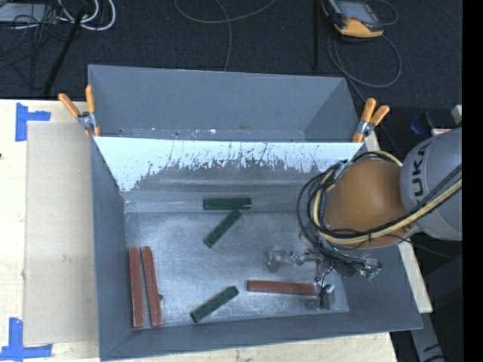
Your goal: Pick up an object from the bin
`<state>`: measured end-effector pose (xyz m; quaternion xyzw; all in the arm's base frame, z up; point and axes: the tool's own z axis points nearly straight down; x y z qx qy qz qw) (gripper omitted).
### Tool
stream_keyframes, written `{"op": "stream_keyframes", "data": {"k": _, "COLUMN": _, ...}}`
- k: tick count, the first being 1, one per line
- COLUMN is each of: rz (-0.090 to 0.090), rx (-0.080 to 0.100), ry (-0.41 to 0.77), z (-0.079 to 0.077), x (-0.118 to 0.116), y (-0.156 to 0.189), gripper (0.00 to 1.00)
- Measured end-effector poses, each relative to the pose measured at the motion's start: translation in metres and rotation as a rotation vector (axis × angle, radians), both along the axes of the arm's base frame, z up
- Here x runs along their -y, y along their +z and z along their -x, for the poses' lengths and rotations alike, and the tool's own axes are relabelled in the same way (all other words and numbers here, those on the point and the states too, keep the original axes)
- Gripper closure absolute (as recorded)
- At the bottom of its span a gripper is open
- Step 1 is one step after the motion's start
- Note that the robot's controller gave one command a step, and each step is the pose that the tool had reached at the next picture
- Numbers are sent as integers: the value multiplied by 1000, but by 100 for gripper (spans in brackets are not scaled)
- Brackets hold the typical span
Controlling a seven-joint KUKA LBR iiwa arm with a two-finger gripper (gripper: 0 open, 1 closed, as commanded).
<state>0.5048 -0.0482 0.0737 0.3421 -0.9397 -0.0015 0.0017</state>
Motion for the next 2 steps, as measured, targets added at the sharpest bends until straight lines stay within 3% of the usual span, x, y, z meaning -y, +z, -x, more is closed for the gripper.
{"op": "stream_keyframes", "data": {"k": 1, "rz": 0, "rx": 4, "ry": 2, "z": -1, "x": 0, "y": 1, "gripper": 100}}
{"op": "stream_keyframes", "data": {"k": 2, "rz": 2, "rx": 12, "ry": 179, "z": -32, "x": 18, "y": 141, "gripper": 100}}
